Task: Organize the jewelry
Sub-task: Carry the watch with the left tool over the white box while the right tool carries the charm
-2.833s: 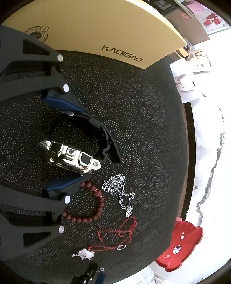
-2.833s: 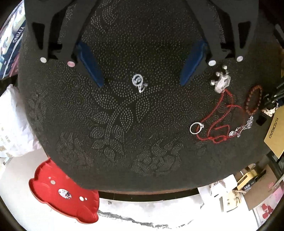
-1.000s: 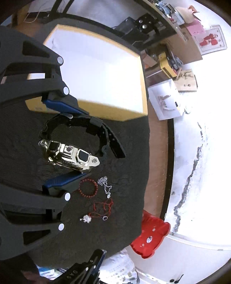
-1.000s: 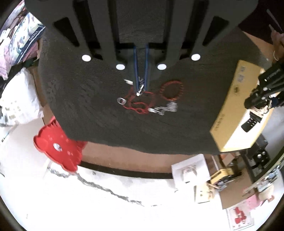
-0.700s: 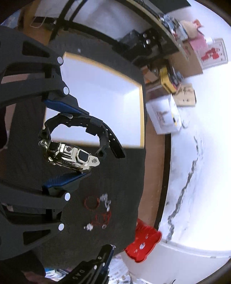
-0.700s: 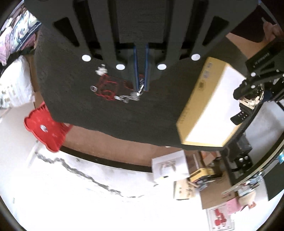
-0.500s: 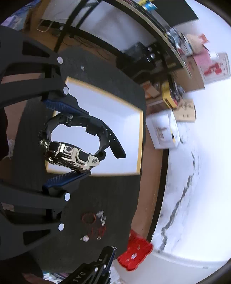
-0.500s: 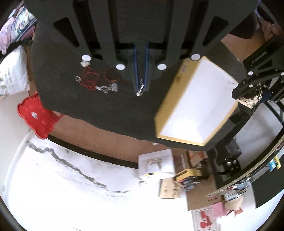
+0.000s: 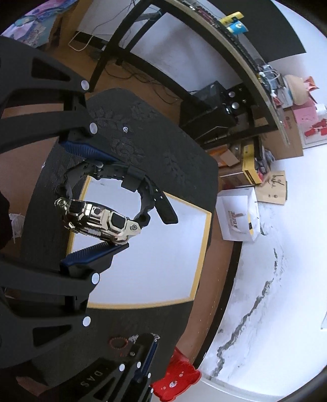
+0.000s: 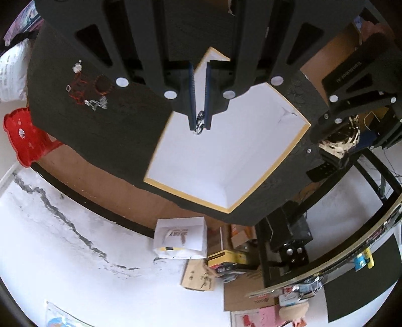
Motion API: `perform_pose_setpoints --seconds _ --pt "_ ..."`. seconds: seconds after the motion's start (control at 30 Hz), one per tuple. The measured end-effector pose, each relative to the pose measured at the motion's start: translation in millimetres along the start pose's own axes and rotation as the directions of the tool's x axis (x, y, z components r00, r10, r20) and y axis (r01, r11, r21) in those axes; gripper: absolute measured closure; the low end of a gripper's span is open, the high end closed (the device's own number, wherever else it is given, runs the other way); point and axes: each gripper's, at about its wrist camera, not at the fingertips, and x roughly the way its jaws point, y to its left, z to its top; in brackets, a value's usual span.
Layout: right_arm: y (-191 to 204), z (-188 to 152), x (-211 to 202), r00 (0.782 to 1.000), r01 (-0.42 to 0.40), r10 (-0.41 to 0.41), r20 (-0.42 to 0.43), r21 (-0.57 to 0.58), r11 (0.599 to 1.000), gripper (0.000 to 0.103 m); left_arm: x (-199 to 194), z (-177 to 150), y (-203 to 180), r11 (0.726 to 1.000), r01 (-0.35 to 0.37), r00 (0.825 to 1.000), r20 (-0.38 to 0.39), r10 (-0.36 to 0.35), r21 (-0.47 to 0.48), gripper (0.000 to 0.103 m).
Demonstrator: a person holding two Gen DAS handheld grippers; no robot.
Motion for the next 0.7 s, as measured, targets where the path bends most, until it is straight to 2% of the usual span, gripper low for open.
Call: perform_pose_setpoints --seconds 0.3,0.7 --pt "9 11 48 0.999 0.009 -0.009 -0.05 0.004 1.0 0.096 53 5 7 1.0 0.024 0.998 -0.058 -0.024 -0.012 0.044" --pt "0 15 114 0.992 0.025 -0.022 -0.127 0.021 0.999 0.096 121 4 -10 0.999 0.045 0.989 -0.141 -0.047 -0.013 0.044"
